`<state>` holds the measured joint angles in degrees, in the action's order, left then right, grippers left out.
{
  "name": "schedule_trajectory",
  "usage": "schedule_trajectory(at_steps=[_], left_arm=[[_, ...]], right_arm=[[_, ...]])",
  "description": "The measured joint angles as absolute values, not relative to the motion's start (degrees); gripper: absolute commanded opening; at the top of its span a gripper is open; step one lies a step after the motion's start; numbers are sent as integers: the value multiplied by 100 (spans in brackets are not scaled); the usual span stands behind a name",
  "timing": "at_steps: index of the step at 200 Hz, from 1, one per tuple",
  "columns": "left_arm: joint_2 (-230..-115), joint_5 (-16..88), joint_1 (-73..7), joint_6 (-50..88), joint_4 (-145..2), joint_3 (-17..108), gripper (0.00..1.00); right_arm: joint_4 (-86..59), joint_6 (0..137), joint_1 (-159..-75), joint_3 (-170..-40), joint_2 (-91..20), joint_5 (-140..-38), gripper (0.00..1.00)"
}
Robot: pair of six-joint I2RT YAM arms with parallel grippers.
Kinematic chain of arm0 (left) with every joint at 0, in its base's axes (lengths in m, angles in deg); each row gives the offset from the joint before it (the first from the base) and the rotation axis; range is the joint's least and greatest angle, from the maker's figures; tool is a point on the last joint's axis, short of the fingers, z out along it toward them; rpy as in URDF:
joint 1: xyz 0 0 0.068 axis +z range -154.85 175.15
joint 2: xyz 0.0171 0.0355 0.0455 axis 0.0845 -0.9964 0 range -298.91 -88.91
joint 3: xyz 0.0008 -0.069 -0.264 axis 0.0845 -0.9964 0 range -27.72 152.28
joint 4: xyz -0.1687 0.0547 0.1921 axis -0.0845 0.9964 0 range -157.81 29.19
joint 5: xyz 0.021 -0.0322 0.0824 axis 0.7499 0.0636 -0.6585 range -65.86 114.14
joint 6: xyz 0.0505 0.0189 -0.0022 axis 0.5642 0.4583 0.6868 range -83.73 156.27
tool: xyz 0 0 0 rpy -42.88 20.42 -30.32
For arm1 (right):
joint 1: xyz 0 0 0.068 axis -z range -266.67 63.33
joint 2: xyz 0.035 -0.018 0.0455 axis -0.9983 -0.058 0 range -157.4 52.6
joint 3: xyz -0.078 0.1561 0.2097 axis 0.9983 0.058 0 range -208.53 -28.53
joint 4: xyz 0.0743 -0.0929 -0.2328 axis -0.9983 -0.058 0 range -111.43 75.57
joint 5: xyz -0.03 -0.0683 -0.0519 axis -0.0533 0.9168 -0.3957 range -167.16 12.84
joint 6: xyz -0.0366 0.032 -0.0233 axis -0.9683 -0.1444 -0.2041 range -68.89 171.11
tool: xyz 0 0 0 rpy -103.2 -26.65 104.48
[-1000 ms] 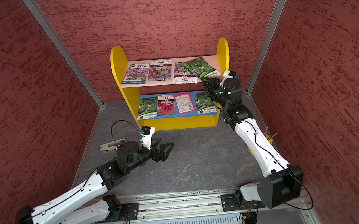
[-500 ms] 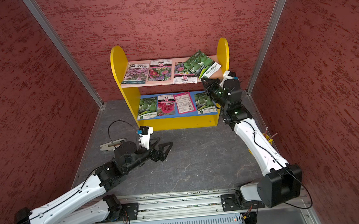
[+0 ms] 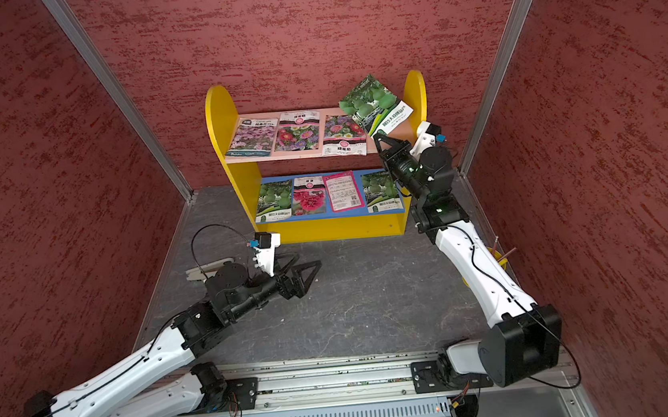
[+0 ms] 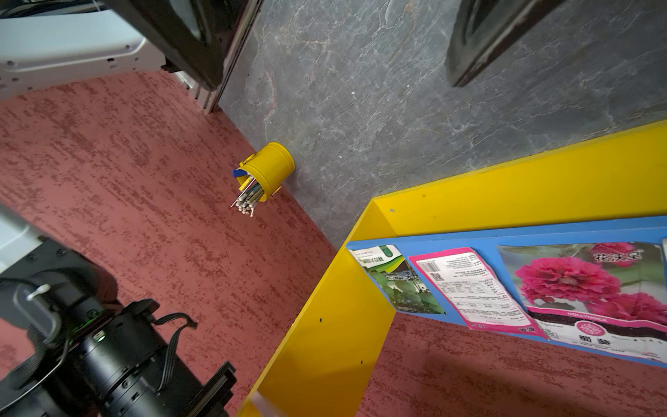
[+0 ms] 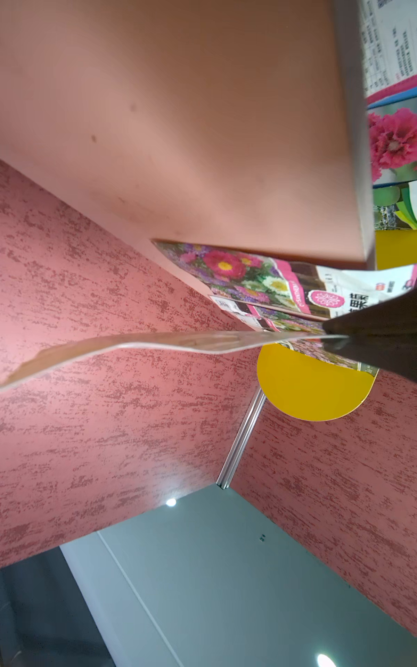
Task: Take the seed bag off the shelf
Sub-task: Pick up the seed packet from the shelf.
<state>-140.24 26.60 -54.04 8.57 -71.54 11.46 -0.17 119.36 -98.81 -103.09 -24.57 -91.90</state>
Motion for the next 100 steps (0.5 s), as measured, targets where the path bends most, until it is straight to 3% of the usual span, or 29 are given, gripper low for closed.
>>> schedule_trajectory(at_steps=[100], left_arm=[[-15571,3607,-5043,-536,-10122,1673,100]], right_arm=[[975,11586,-10021,-8965,-1268,-9700,0]])
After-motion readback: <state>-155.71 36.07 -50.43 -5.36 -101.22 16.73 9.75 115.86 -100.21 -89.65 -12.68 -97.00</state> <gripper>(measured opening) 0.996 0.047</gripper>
